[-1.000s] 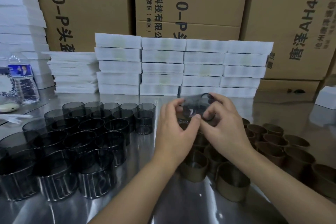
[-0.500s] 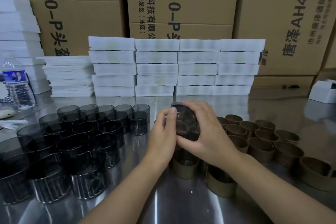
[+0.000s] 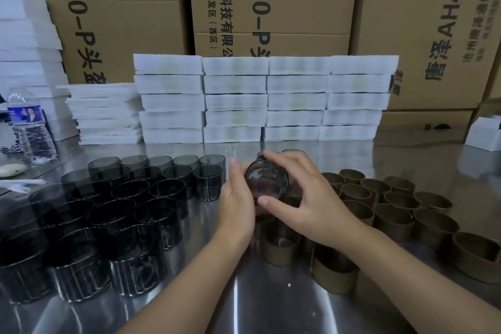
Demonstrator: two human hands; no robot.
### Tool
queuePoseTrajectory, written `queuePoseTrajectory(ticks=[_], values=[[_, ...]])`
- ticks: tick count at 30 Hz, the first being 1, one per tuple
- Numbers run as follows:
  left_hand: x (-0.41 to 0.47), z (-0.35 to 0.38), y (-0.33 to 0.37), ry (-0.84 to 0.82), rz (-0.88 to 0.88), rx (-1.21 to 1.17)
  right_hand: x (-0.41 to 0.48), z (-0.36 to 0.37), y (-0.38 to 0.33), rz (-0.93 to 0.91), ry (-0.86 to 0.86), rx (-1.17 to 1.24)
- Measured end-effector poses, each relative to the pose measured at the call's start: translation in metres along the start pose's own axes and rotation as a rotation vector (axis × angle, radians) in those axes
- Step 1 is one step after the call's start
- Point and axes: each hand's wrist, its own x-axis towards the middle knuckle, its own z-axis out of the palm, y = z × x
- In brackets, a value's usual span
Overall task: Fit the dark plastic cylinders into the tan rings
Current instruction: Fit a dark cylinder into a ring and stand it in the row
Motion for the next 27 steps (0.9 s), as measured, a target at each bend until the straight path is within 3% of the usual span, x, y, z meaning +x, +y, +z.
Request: queuePoseTrajectory(ticks=[27], values=[[-0.004, -0.0019, 0.0065, -0.084, -0.022, 0.025, 0.0002, 0.002, 0.0042, 0.109, 0.041, 0.053]])
